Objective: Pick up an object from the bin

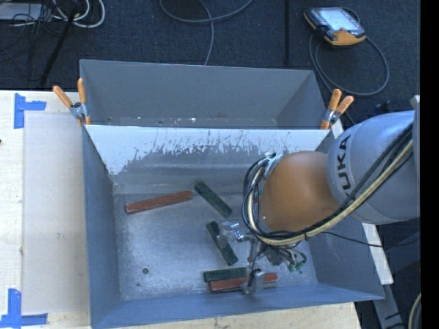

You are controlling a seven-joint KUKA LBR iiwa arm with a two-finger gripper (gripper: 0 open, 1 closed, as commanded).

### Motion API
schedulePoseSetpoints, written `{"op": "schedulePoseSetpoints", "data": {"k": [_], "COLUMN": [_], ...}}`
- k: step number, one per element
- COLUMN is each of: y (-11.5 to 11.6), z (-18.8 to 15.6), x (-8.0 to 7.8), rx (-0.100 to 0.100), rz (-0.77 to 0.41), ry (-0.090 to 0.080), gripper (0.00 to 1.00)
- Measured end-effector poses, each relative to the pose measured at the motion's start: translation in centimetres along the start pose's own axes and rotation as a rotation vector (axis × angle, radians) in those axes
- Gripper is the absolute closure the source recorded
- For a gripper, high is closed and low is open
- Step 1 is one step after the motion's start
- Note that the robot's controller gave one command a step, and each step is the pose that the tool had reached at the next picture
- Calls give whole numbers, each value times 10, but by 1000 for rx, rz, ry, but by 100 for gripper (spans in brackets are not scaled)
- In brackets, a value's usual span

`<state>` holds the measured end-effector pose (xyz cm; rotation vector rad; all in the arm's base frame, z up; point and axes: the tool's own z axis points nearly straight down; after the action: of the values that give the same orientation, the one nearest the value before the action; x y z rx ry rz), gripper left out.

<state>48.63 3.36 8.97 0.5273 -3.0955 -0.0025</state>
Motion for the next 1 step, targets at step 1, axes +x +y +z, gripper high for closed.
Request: {"op": "schedulePoseSetpoints", "data": {"k": [1], "y": [0], "z": [0], "x": [0], "rx": [0], "rz": [0], "ry": [0], "gripper": [0]}}
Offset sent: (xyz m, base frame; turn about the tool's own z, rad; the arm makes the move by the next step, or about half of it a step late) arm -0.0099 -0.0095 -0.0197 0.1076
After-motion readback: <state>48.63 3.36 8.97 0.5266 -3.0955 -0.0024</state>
